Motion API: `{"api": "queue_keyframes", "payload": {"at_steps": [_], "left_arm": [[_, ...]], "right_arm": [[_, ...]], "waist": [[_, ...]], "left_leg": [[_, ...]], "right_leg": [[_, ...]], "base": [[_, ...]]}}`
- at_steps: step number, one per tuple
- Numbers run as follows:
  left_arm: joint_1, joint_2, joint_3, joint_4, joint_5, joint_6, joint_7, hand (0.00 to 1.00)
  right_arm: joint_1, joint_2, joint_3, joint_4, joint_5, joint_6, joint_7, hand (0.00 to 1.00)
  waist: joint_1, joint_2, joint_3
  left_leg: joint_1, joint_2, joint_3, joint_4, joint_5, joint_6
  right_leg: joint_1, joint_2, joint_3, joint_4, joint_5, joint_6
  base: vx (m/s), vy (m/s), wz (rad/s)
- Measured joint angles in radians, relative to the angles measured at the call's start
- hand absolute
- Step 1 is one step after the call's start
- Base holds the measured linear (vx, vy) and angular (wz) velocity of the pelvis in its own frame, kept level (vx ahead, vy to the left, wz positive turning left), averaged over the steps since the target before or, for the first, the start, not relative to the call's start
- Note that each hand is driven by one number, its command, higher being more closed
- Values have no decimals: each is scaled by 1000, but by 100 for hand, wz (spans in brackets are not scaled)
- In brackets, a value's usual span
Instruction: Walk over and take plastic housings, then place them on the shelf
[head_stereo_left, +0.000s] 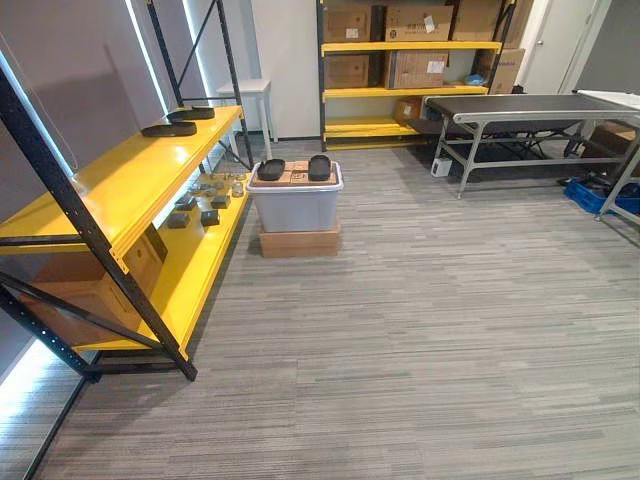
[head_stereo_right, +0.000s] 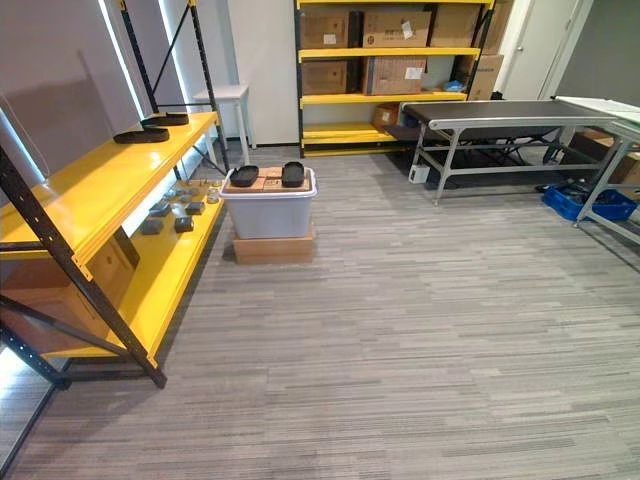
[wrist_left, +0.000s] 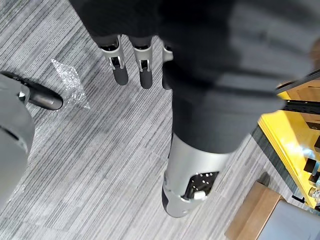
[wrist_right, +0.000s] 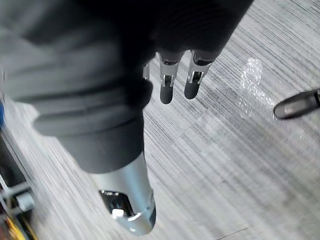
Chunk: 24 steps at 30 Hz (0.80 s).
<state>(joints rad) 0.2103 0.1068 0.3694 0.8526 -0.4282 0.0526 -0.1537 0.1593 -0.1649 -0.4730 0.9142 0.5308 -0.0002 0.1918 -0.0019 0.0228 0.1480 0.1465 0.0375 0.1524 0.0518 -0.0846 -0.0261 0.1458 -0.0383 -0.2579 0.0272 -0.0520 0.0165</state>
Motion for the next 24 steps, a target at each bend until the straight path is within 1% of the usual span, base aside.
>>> {"api": "queue_keyframes", "payload": {"at_steps": [2,6,10,15,24], "left_arm": [[-1,-18,-2,10,-1,0,-1,0],[5,-43,-3,43,-24,11,-13,0],[2,-51,-7,73,-45,13,-46,0],[-9,-56,-43,80,-101,13,-46,0],[0,-65,-41,102,-93,11,-26,0]], "right_arm": [[6,23,0,5,14,0,-14,0],[10,64,-37,12,13,0,-12,0],[9,72,-37,20,13,0,-5,0],[-5,95,-36,21,16,-8,13,0],[8,106,-40,22,5,-6,19,0]], "waist": [[3,-1,-3],[9,-2,-4],[16,-4,-7],[16,-4,-7],[17,-8,-9]], "left_leg": [[0,-4,-8,-27,15,11],[18,-9,-11,-76,39,14],[30,-11,-8,-92,45,14],[55,-11,12,-103,41,8],[70,-7,39,-108,38,2]], "right_leg": [[-8,-1,-6,-3,0,0],[-7,-1,-9,-7,0,0],[-2,0,-8,-16,2,-1],[22,1,-1,-22,2,-1],[21,6,30,-18,2,2]], "base": [[-41,-7,8],[-9,-6,4],[51,-7,-1],[32,-12,-6],[-41,-20,-9]]}}
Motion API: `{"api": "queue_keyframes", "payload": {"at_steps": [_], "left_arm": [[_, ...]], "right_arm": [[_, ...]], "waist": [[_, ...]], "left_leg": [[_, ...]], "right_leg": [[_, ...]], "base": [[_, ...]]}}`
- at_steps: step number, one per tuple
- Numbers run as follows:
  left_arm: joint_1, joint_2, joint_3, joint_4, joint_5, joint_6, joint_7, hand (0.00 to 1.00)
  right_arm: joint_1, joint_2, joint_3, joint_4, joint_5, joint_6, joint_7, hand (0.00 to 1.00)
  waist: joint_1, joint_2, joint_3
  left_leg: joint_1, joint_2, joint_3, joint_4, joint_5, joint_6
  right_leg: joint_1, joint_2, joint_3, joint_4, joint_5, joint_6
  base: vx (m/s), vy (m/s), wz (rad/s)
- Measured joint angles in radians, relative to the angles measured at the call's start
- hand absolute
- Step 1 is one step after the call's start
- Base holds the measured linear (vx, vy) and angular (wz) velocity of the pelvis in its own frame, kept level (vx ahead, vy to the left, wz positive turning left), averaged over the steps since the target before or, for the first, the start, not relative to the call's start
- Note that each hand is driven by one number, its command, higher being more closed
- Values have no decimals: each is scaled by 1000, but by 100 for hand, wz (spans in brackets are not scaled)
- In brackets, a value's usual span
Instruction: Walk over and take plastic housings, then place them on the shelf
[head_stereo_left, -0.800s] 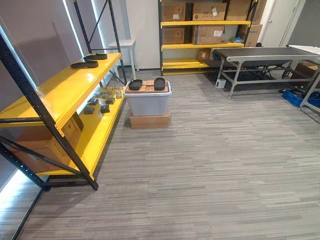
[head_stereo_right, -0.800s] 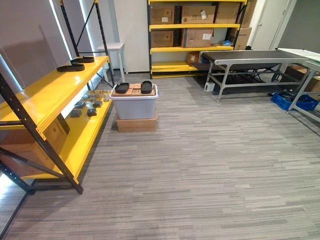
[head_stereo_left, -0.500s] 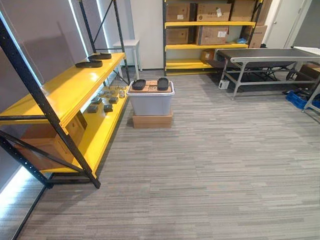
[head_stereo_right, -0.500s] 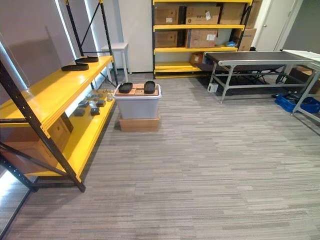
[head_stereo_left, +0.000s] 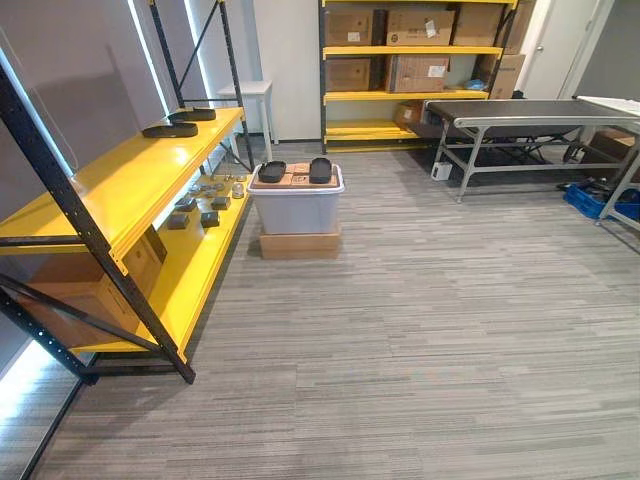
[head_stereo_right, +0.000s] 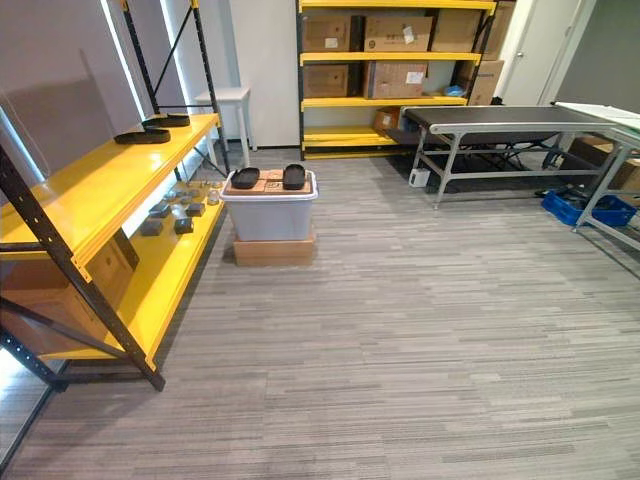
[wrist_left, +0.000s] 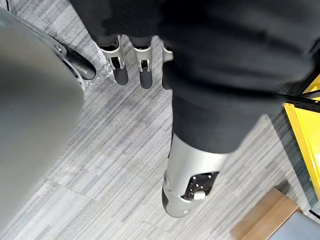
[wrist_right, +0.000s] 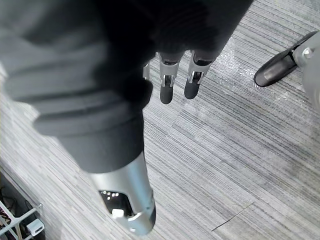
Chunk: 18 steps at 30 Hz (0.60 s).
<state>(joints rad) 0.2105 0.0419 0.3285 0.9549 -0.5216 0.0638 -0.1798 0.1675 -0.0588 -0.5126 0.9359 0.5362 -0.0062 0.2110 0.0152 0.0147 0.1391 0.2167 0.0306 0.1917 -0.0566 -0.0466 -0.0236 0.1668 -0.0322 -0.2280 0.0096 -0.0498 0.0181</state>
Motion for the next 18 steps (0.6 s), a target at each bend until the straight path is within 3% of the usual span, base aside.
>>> {"api": "queue_keyframes", "payload": {"at_steps": [18], "left_arm": [[20,-25,6,-3,14,-12,6,0]], "right_arm": [[31,23,-15,0,-142,4,55,0]], "waist": [[15,-2,-16]], "left_leg": [[-13,13,38,58,-37,-1]], "right_leg": [[-31,16,73,12,7,-12]], "base": [[-22,-18,-11]]}}
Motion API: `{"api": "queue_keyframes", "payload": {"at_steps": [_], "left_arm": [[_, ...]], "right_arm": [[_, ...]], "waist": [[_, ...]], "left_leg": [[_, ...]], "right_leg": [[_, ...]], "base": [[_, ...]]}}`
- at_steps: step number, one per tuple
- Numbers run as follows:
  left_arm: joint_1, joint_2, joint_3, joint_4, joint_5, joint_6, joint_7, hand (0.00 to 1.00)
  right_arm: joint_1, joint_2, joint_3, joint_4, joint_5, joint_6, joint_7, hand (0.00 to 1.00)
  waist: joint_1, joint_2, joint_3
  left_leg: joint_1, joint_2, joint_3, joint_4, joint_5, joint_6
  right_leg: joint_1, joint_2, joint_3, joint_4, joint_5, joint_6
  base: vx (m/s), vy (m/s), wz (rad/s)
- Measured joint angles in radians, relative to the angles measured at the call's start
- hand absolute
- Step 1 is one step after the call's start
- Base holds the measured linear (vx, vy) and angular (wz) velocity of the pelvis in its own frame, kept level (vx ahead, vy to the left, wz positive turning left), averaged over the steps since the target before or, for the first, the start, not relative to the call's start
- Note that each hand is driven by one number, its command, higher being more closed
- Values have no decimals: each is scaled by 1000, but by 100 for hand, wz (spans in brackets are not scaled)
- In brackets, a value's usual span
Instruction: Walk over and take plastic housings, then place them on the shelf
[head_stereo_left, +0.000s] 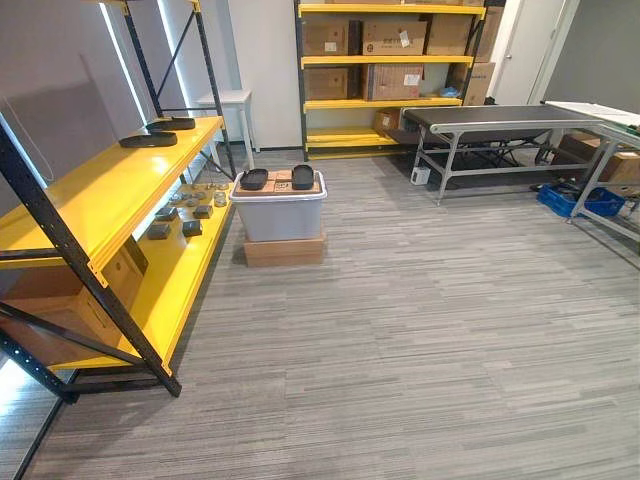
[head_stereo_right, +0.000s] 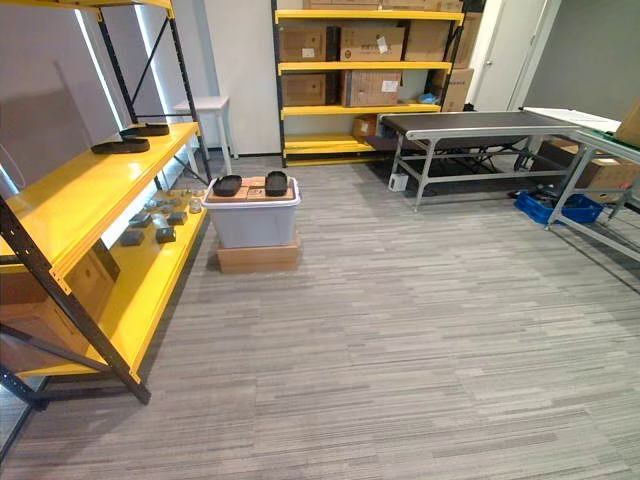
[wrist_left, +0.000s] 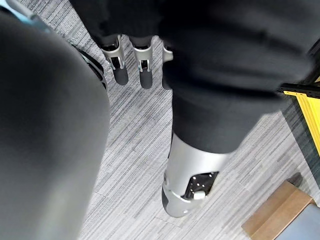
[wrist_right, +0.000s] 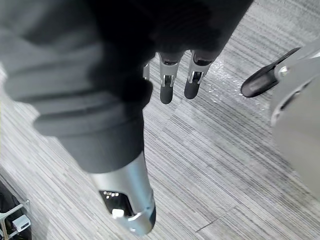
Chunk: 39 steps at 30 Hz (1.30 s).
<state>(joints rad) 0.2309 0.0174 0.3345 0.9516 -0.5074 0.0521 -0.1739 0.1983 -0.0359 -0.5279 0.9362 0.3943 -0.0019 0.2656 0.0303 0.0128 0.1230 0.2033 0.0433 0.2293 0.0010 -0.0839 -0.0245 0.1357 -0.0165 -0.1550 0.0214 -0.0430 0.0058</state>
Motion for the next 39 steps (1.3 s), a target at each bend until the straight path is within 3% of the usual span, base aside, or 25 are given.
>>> {"api": "queue_keyframes", "payload": {"at_steps": [2,4,5,8,9,13,16,17,18,19,20,21,23,25,28,30,31,32,33,35,36,37,39], "left_arm": [[2,-3,12,1,2,0,-19,0],[2,-6,24,-1,25,-11,-34,0],[1,-5,23,-3,35,-22,-49,0],[0,4,-5,-3,62,-42,-57,0],[-3,7,-10,-3,63,-41,-59,0],[-50,33,-37,-9,89,-17,-88,0],[-88,35,-36,-37,100,33,-90,0],[-79,17,-29,-46,98,66,-64,0],[-75,1,-21,-47,97,86,-57,0],[-76,-20,12,-60,96,101,-48,0],[-76,-29,56,-88,95,114,-44,0],[-75,-24,105,-83,96,124,-15,0],[-64,-5,146,-62,78,127,-6,0],[-60,-7,174,-52,78,129,-9,0],[-32,-21,225,-27,78,117,-15,0],[1,-30,224,11,79,99,-27,0],[28,-25,194,37,78,93,-34,0],[47,-19,167,59,78,91,-35,0],[51,5,155,91,61,96,-43,0],[44,44,146,94,59,97,-47,0],[26,63,122,93,64,92,-44,0],[20,66,114,94,65,88,-40,0],[13,58,84,90,56,78,-29,0]], "right_arm": [[-1,0,0,-3,-4,-1,8,0],[2,2,2,-11,-19,-2,12,0],[10,4,20,-25,-25,-6,14,0],[28,9,63,-20,-30,-17,27,0],[29,15,70,-19,-30,-18,31,0],[47,21,76,-14,-25,-26,46,0],[47,23,77,-14,-25,-28,53,0],[51,9,76,-14,-24,-20,48,0],[51,4,76,-15,-23,-19,47,0],[43,3,76,-17,-23,-19,46,0],[36,3,75,-27,-25,-20,47,0],[27,3,63,-25,-30,-21,47,0],[29,0,56,-15,-48,-32,47,0],[25,-11,56,-23,-47,-55,47,0],[-26,-37,61,-48,-46,-62,47,0],[-43,-51,50,-53,-36,-76,48,0],[-48,-59,36,-46,-15,-82,51,0],[-48,-68,38,-26,-2,-83,55,0],[-66,-62,39,26,2,-80,55,0],[-83,-57,37,66,2,-76,53,0],[-86,-48,38,73,3,-74,52,0],[-89,-42,39,77,3,-73,53,0],[-90,-33,61,111,-4,-61,50,0]], "waist": [[8,1,1],[10,-1,3],[10,-7,6],[7,-4,10],[5,0,15],[-22,4,34],[-30,-20,35],[-48,-12,19],[-54,8,8],[-52,17,4],[-41,31,5],[-39,47,15],[-35,40,27],[-22,34,31],[7,-6,56],[19,-9,66],[21,-5,65],[25,3,62],[41,-21,54],[34,-87,37],[30,-101,52],[29,-97,61],[27,-65,76]], "left_leg": [[-8,1,12,12,-9,5],[-19,-2,16,43,-35,7],[-25,-13,18,75,-63,14],[-15,-26,29,105,-94,44],[-5,-25,25,106,-97,48],[1,26,-3,184,-171,14],[16,44,-33,256,-252,-29],[29,77,-53,322,-305,-61],[5,102,-65,392,-315,-64],[-85,129,-88,603,-307,-57],[-166,152,-112,775,-245,-62],[-262,193,-150,1001,-174,-99],[-331,198,-130,1083,-181,-97],[-389,163,-62,976,-203,-65],[-508,95,1,734,-192,-12],[-548,81,-9,533,-110,-11],[-540,78,-24,369,-52,-16],[-534,81,-49,313,-27,-21],[-532,48,-66,374,52,-36],[-522,-22,-64,396,67,-8],[-470,-68,-51,386,64,27],[-438,-78,-50,378,55,41],[-295,-84,-66,306,34,72]], "right_leg": [[-19,-2,9,22,-8,3],[-62,-18,14,121,-66,18],[-104,-43,17,226,-120,28],[-235,-94,11,535,-173,52],[-253,-99,6,569,-186,60],[-358,-107,-6,599,-196,73],[-385,-150,-25,604,-194,63],[-367,-139,-59,630,-233,11],[-359,-123,-75,631,-256,5],[-353,-104,-82,633,-282,-9],[-326,-77,-83,620,-299,-21],[-248,-35,-94,566,-315,-49],[-120,-23,-104,471,-305,-64],[-24,-41,-89,378,-302,-59],[118,-120,-61,267,-300,-53],[195,-149,-53,243,-291,-37],[254,-145,-41,242,-290,-35],[289,-137,-20,257,-290,-35],[289,-172,13,337,-279,-21],[177,-260,36,588,-177,67],[94,-320,68,790,8,152],[62,-338,63,868,0,160],[-56,-340,-8,1007,-124,109]], "base": [[-31,8,-18],[-21,13,-9],[0,0,0],[13,33,-11],[75,16,4],[154,-122,19],[294,-267,31],[362,-236,38],[517,-278,34],[437,-186,1],[663,-240,-11],[554,-156,-13],[607,-88,-2],[512,9,-21],[563,100,-37],[610,181,-23],[668,255,-6],[729,317,-17],[750,343,-13],[785,355,17],[667,296,29],[771,325,11],[564,198,-16]]}}
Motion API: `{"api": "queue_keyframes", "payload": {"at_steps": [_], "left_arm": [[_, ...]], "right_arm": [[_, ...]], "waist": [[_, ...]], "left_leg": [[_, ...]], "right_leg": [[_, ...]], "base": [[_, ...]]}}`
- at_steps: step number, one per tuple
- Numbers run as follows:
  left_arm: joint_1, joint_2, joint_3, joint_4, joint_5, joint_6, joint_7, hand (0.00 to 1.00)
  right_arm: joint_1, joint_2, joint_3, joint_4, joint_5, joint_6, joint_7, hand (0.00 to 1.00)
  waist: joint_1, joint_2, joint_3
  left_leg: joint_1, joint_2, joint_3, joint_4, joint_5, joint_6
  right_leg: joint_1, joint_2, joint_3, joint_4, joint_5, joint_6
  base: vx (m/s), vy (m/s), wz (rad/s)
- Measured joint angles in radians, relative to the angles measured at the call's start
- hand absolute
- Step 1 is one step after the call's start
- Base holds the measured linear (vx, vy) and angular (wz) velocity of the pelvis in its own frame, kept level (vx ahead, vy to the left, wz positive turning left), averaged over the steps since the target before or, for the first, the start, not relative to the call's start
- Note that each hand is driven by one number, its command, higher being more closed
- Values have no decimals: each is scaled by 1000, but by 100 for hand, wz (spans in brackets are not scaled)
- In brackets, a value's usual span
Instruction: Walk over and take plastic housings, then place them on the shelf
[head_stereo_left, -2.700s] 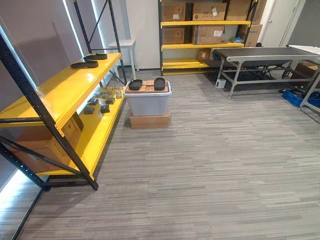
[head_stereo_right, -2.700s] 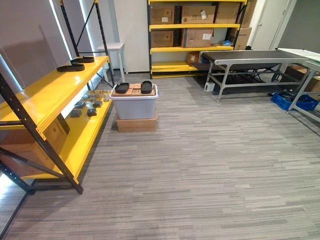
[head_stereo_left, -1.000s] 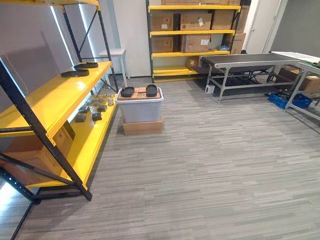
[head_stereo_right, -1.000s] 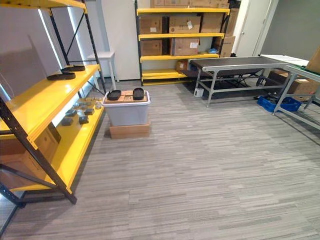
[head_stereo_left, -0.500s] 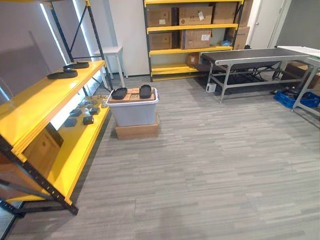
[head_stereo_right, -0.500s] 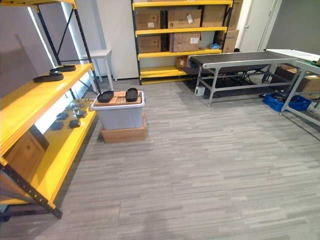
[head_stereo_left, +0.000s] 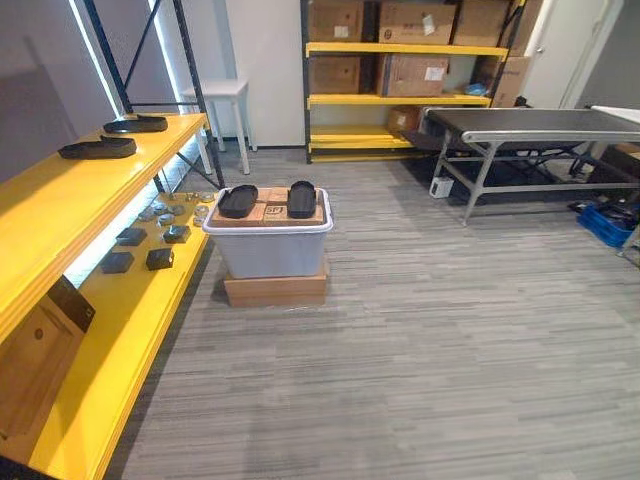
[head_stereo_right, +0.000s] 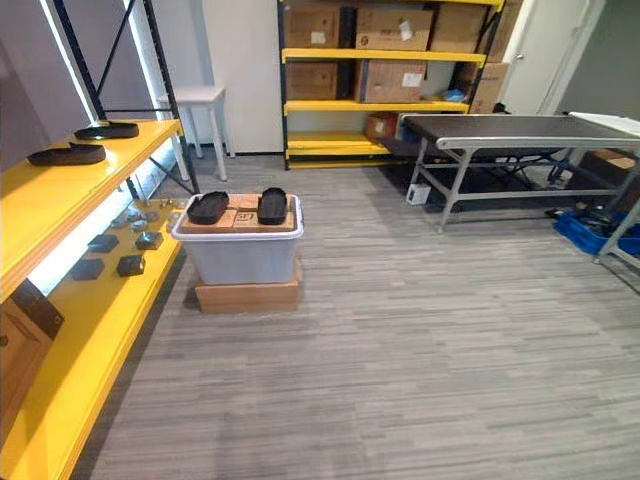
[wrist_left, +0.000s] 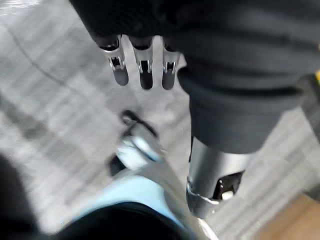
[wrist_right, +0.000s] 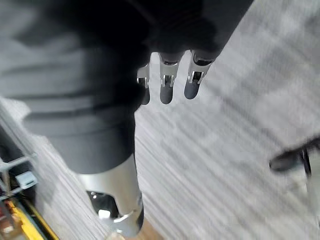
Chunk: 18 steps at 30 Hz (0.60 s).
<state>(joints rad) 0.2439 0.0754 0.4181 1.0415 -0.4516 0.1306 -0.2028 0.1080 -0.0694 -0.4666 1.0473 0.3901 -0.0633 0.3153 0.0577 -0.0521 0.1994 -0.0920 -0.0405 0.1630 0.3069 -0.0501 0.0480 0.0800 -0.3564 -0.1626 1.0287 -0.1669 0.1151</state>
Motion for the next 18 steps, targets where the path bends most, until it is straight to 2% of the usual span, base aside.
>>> {"api": "queue_keyframes", "payload": {"at_steps": [1,2,3,4,5,6,7,8,9,10,11,12,13,14,15,16,18], "left_arm": [[-2,1,-18,-1,-2,0,0,0],[-13,4,-37,-1,-4,0,2,0],[-29,13,-53,0,3,-2,3,0],[-44,15,-53,0,4,-3,4,0],[-77,15,-53,0,3,-1,4,0],[-106,13,-51,0,1,1,4,0],[-119,13,-49,-1,0,2,4,0],[-133,4,-33,-7,-10,8,4,0],[-132,-10,-16,-23,-21,10,4,0],[-132,-23,-10,-23,-19,14,4,0],[-129,-47,1,-42,-16,15,15,0],[-132,-58,18,-64,-18,18,20,0],[-133,-76,52,-79,-32,28,21,0],[-126,-86,76,-78,-51,27,23,0],[-124,-85,75,-78,-59,22,23,0],[-124,-77,75,-78,-67,18,24,0],[-123,-65,75,-79,-80,18,21,0]], "right_arm": [[6,1,17,1,0,1,-3,0],[12,4,44,8,3,3,-8,0],[18,5,47,9,20,5,-13,0],[24,3,46,9,28,5,-17,0],[47,-2,36,8,28,6,-19,0],[72,1,28,9,27,6,-19,0],[87,4,23,9,26,6,-19,0],[112,13,10,9,24,7,-19,0],[119,19,5,8,23,9,-19,0],[119,18,3,0,24,14,-20,0],[109,22,-4,-16,24,21,-21,0],[97,26,-5,-18,24,25,-24,0],[92,24,-11,-42,15,35,-27,0],[95,25,-30,-50,-4,40,-26,0],[94,24,-43,-47,-10,40,-26,0],[89,22,-43,-45,-33,39,-25,0],[60,7,-46,-46,-42,8,-19,0]], "waist": [[-3,14,2],[-23,28,4],[-43,29,4],[-46,30,5],[-49,34,9],[-49,33,11],[-51,34,13],[-69,36,11],[-79,42,7],[-80,57,-1],[-83,69,-17],[-87,78,-13],[-89,109,-1],[-90,125,2],[-91,133,5],[-83,135,9],[-73,128,8]], "left_leg": [[35,5,-9,-25,-4,7],[87,17,-32,-62,-6,12],[127,30,-46,-87,-15,19],[146,36,-50,-94,-26,19],[179,48,-66,-96,-54,8],[207,57,-89,-90,-91,-8],[222,63,-98,-83,-115,-19],[250,83,-119,-54,-169,-36],[284,103,-134,-44,-215,-51],[296,121,-132,-42,-226,-55],[240,138,-108,119,-245,-82],[180,153,-98,270,-241,-86],[116,183,-96,497,-145,-107],[73,228,-105,652,-44,-170],[55,250,-103,726,-38,-176],[27,278,-77,812,-41,-173],[-48,268,-10,782,-113,-157]], "right_leg": [[-35,18,-26,-9,-39,-2],[-95,69,-72,-83,-97,-12],[-158,122,-105,-214,-121,-20],[-191,147,-107,-286,-121,-22],[-249,183,-104,-426,-111,-27],[-287,198,-96,-562,-70,-38],[-299,199,-94,-608,-28,-47],[-304,200,-93,-624,55,-63],[-301,210,-95,-561,78,-129],[-311,220,-101,-526,36,-144],[-324,229,-111,-484,-27,-168],[-313,232,-119,-471,-46,-182],[-260,254,-131,-468,-88,-193],[-182,277,-149,-490,-125,-196],[-135,288,-153,-512,-133,-197],[-35,306,-153,-586,-133,-196],[90,299,-141,-721,-117,-173]], "base": [[491,115,-8],[468,43,14],[459,-1,24],[474,-66,33],[486,-117,46],[493,-140,55],[526,-202,77],[600,-283,68],[781,-390,53],[700,-333,16],[568,-240,4],[546,-187,11],[777,-238,19],[760,-200,21],[725,-114,15],[547,-12,0],[548,29,-13]]}}
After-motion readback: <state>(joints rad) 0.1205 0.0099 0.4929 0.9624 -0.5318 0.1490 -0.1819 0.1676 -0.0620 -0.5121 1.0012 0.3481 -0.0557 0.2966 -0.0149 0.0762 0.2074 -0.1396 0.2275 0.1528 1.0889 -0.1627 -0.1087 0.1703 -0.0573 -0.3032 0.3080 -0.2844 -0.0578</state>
